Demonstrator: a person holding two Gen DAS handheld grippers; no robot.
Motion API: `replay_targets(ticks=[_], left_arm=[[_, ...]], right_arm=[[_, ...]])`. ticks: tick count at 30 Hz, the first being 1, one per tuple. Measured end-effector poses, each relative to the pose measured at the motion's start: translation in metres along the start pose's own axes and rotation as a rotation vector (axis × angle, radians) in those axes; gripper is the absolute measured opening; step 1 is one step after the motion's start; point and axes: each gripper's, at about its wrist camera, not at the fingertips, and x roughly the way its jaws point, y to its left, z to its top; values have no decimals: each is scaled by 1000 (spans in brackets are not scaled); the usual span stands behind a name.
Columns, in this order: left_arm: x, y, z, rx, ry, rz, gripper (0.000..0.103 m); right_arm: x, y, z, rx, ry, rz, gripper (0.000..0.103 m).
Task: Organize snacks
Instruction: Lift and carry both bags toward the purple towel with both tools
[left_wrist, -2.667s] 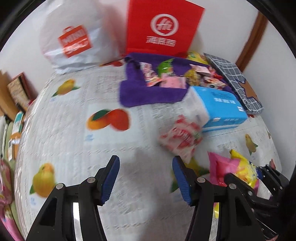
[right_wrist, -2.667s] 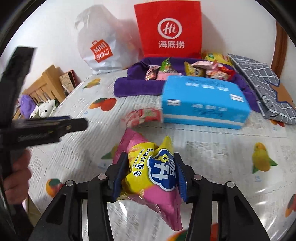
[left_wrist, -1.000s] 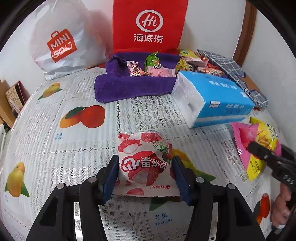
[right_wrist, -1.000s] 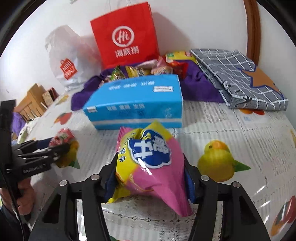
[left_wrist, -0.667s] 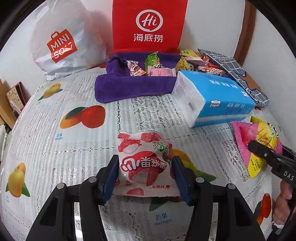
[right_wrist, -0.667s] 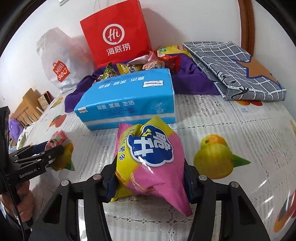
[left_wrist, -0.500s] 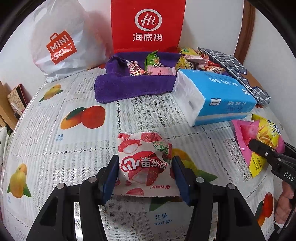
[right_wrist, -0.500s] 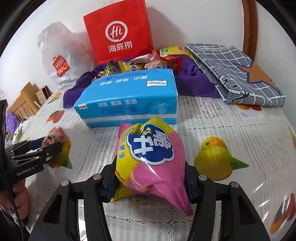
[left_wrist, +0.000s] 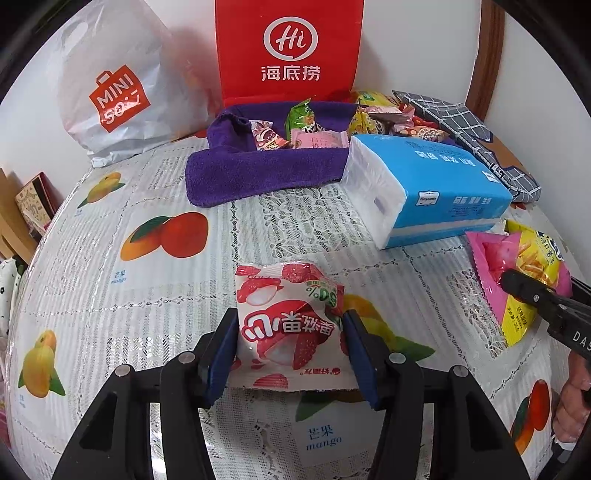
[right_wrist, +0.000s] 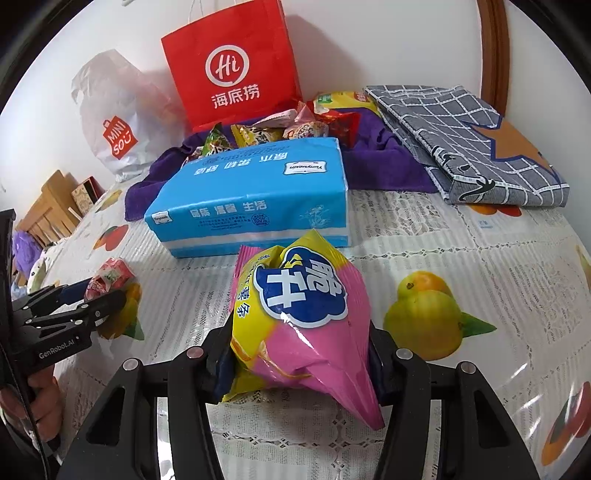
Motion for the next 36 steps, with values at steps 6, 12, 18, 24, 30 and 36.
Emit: replay_targets(ticks=[6, 12, 18, 24, 30, 36], left_arm=[[-1, -1, 0, 8, 1, 7, 53], [-6, 0, -3, 3, 22, -7, 53], [-24, -2, -3, 1, 15, -37, 51], [-46, -8, 1, -1, -13, -68, 51], [-66, -12, 11, -8, -33, -84, 51], [-81, -16, 25, -13, -51, -110, 51]], right_arm=[[-3, 0, -1, 1, -12, 6, 54], [-11, 3, -5, -25, -13, -27, 54], [-37, 4, 2, 5, -33, 25, 54], [-64, 13, 9, -16, -79, 20, 54], [-85, 18, 15, -30, -117, 14, 54], [-101, 22, 27, -42, -157, 12, 54]])
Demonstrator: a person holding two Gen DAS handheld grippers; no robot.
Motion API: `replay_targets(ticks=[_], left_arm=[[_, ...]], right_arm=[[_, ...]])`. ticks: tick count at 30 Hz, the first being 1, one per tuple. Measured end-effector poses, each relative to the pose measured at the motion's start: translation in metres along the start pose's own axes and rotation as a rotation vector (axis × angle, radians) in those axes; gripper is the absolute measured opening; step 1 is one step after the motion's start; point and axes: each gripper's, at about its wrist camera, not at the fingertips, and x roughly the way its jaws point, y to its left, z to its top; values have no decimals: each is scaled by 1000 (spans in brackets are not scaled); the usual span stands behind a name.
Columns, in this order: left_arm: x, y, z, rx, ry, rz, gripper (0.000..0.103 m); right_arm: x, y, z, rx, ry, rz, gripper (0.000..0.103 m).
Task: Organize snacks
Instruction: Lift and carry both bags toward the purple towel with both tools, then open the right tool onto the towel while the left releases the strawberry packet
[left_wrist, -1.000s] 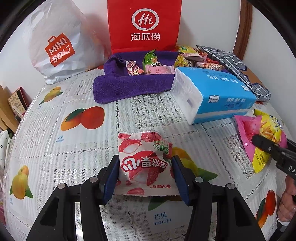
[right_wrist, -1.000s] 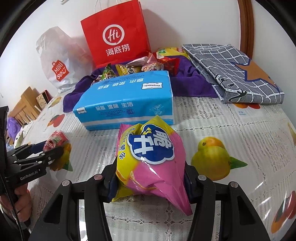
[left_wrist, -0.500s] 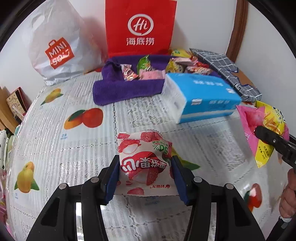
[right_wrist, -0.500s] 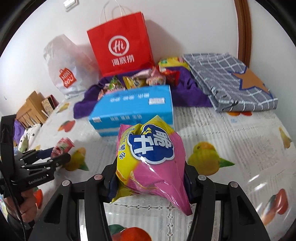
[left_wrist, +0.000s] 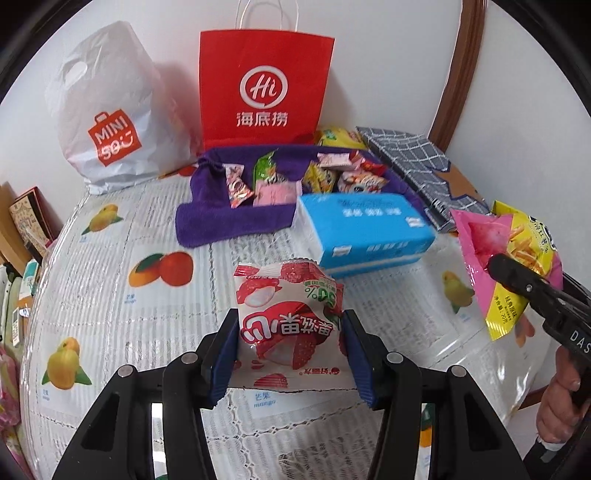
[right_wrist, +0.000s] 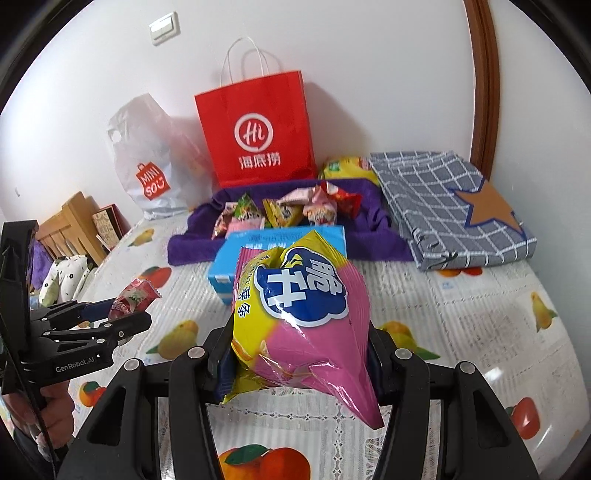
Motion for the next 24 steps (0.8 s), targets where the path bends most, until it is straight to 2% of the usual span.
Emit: replay_targets(ticks=[14, 24], left_arm=[[-14, -4, 48, -17, -10, -52, 51], [-8, 22, 115, -32, -34, -29, 51]], right_arm=[[-3, 0, 44, -9, -38, -34, 54], [34, -4, 109, 20, -26, -37, 54]])
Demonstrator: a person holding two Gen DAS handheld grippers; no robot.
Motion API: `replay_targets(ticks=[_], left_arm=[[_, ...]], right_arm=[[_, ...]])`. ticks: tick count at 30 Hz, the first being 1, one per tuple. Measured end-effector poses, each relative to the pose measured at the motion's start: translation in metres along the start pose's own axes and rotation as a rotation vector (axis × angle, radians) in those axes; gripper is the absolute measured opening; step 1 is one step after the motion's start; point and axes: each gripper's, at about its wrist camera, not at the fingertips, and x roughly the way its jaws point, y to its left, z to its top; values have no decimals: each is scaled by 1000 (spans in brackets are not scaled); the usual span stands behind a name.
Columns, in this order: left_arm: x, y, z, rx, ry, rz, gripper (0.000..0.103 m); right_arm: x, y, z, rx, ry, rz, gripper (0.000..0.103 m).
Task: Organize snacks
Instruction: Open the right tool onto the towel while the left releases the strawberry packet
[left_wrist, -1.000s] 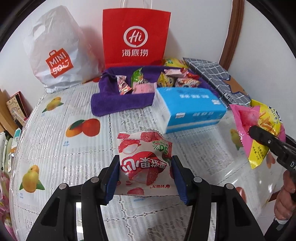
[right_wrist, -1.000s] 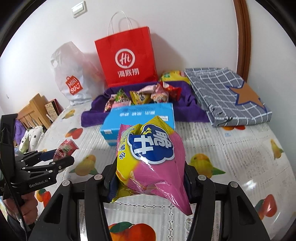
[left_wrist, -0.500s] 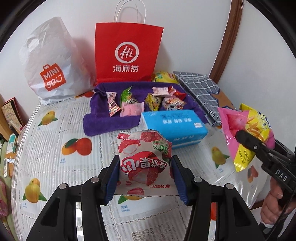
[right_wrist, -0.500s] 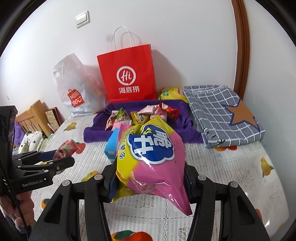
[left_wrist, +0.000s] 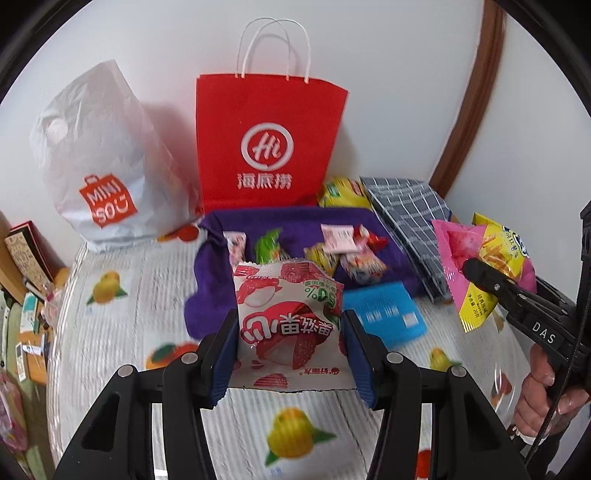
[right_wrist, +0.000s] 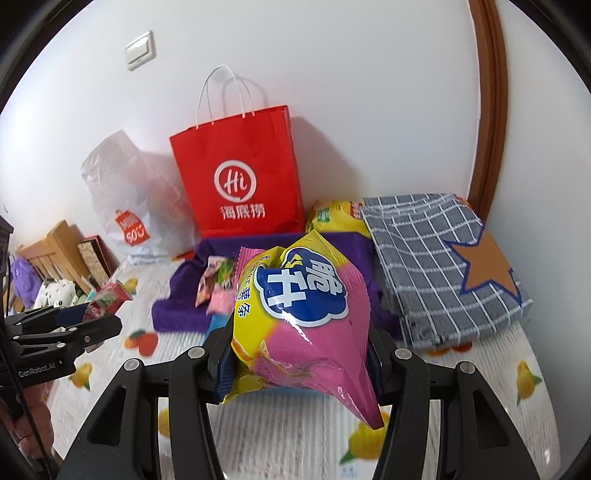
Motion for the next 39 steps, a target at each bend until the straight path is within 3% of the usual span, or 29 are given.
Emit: replay_targets(ticks=[10, 18, 28, 39], left_arm=[[38, 11, 55, -20, 10, -14, 51], [92, 20, 84, -35, 56, -20, 51], [170, 14, 83, -13, 188, -43, 51], [210, 20, 71, -44, 297, -47, 51]], right_arm=[[45, 6, 65, -1, -16, 18, 54], [98, -1, 97, -35, -4, -5, 54], [181, -14, 80, -64, 153, 5, 54], [215, -14, 59, -112, 255, -6, 55]])
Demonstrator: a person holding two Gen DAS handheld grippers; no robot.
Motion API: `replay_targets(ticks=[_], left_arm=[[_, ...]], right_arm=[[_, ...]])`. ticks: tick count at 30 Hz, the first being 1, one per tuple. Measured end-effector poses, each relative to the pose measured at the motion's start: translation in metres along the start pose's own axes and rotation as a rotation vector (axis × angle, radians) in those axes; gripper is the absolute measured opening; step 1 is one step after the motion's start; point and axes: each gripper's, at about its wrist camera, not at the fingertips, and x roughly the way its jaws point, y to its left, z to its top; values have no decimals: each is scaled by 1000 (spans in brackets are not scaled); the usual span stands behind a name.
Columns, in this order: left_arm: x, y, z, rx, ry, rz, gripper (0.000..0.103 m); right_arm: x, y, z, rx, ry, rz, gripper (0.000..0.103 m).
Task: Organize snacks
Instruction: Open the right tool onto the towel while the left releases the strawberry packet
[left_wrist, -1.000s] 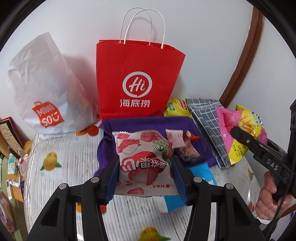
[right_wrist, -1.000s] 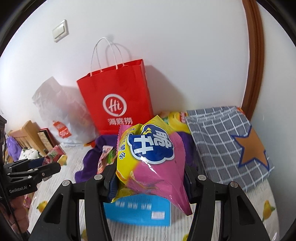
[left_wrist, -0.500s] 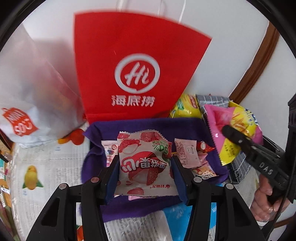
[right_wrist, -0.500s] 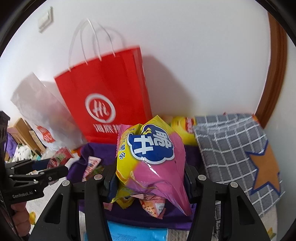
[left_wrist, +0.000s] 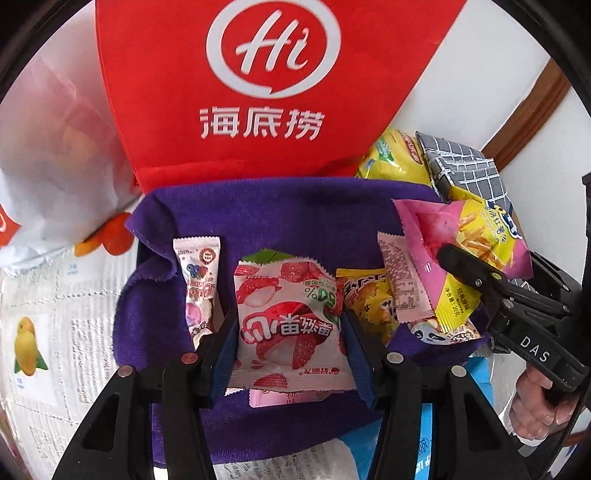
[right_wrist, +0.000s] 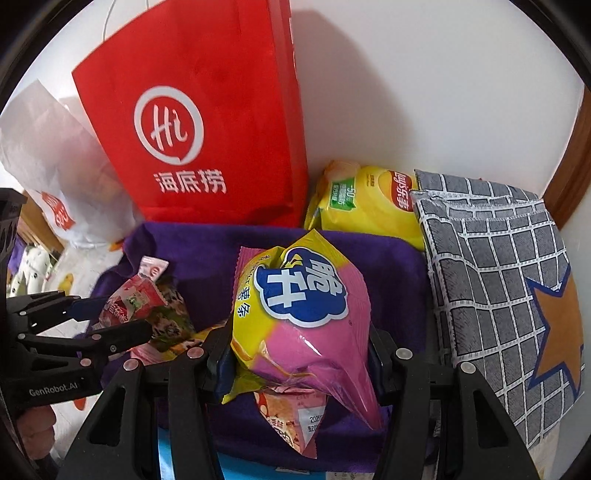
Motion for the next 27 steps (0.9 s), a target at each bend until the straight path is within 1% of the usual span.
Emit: replay_targets(ticks=[6, 10, 14, 17, 18, 19, 22, 25, 27], left_arm=[[8, 5, -1, -14, 19, 16, 52], [8, 4, -2, -9, 13, 26, 52], [8, 3, -1, -5, 19, 45, 53], [6, 2, 0, 2, 19, 46, 55], [3, 2, 0, 8, 15, 45, 58], [0, 1, 0, 11, 7, 49, 63], [-12, 1, 1, 10, -22, 64, 74], [-28, -1, 0, 5, -42, 68, 80], [-40, -3, -1, 6, -65, 85, 82]], right_arm=[[9, -2, -1, -9, 26, -13, 56], [9, -6, -1, 8, 40, -20, 56], [5, -8, 0, 4, 38, -30, 56], [-1, -8, 1, 1, 23, -32, 58], [-3, -7, 1, -2, 17, -34, 61], [-6, -7, 2, -7, 7, -37, 63], [-17, -3, 2, -18, -26, -37, 63], [-34, 0, 2, -17, -66, -48, 65], [-48, 3, 1, -17, -88, -58, 65]])
